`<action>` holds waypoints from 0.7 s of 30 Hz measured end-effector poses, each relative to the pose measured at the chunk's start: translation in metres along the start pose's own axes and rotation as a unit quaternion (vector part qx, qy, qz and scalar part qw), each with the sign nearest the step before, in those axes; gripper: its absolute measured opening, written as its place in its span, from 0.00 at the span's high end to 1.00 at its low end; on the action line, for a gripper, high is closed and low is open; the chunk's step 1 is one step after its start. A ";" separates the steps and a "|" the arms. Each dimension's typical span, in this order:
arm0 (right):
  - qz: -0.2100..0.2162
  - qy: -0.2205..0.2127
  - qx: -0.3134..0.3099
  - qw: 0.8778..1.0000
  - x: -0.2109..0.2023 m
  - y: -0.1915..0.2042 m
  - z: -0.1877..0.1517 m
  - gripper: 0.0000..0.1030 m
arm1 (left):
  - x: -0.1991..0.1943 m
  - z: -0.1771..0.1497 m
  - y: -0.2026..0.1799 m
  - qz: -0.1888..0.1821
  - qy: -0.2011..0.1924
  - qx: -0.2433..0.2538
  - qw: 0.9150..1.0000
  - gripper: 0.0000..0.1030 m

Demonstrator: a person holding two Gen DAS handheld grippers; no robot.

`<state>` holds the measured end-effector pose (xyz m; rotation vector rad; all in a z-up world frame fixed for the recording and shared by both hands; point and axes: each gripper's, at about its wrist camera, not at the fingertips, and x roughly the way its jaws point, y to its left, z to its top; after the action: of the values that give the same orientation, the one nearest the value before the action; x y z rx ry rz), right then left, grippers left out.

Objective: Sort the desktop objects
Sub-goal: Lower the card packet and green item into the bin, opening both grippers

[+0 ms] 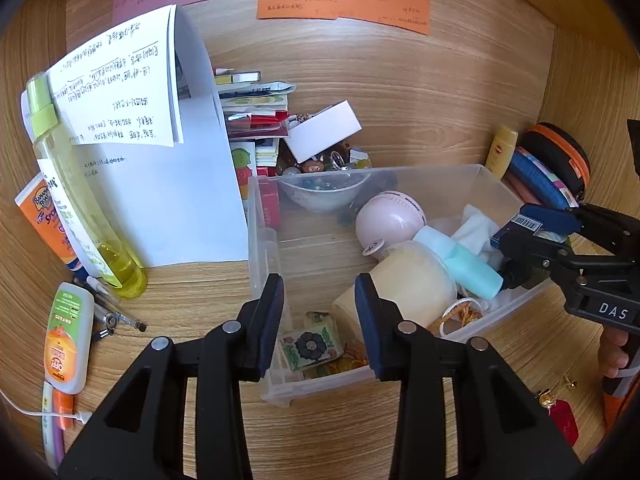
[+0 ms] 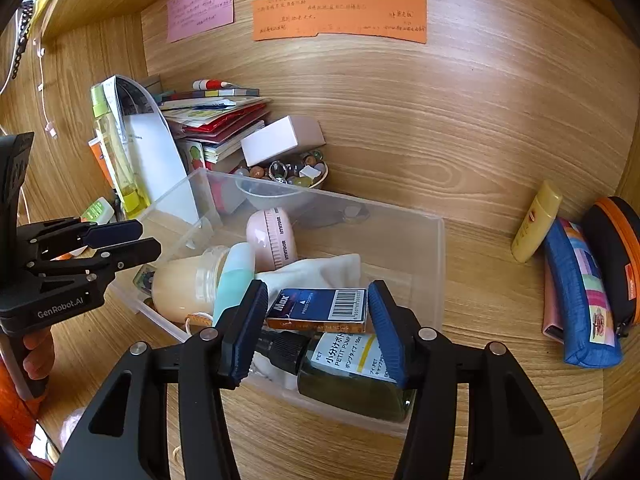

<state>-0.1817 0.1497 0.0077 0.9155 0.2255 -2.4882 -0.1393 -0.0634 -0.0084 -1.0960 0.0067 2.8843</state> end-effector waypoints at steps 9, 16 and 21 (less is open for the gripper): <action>-0.033 -0.037 -0.020 0.999 -0.022 0.010 0.004 0.21 | -0.023 -0.003 -0.014 0.011 -0.037 0.031 0.999 0.32; -0.054 -0.040 -0.017 0.998 -0.037 0.011 -0.001 0.17 | -0.038 -0.004 -0.013 -0.006 -0.041 0.019 0.999 0.07; -0.063 -0.035 -0.006 0.997 -0.048 0.007 -0.011 0.16 | -0.049 -0.010 -0.014 -0.007 -0.035 0.017 0.999 0.07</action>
<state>-0.1402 0.1653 0.0307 0.8314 0.2815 -2.6270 -0.0953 -0.0521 0.0166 -0.9837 0.0460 2.8976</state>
